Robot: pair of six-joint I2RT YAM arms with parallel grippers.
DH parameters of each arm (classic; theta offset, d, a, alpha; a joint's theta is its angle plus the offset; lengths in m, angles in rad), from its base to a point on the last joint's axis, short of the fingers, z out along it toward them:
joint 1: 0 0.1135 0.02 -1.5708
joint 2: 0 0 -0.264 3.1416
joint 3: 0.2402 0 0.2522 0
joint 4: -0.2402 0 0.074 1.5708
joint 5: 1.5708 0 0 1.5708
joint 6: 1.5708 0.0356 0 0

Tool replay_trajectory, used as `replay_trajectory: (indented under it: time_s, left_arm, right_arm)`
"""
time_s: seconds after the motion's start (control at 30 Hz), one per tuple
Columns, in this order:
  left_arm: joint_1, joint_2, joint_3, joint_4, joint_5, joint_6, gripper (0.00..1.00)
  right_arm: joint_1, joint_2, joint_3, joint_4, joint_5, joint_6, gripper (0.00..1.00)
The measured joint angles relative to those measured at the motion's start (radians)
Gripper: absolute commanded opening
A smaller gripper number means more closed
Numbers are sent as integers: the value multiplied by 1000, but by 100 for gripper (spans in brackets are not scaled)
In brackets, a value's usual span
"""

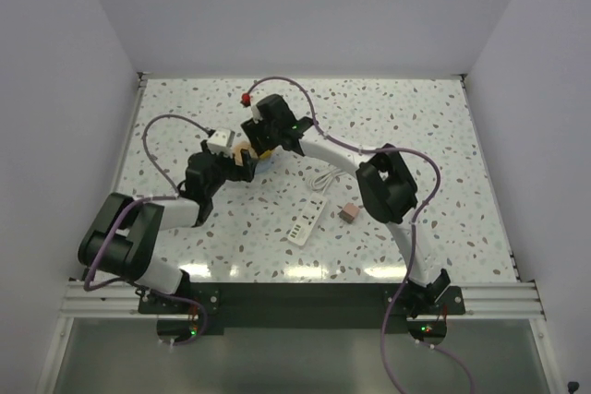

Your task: Insert the plug

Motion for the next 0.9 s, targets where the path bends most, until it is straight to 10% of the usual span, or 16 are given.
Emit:
replay_trajectory:
  time_s: [0.23,0.5,0.9]
  left_arm:
    - [-32,-263,-97,2,-13,-45,96]
    - [-38,-494,-162,-33,-47,-79,98]
    - [-38,-430,-165,-76,-62,-91,98]
  right_arm:
    - [2,-1,-1,11,27,65,2]
    - [-19,-1,-5,32,-5,117,38]
    - [-24,-1,5,7,-18,127,89]
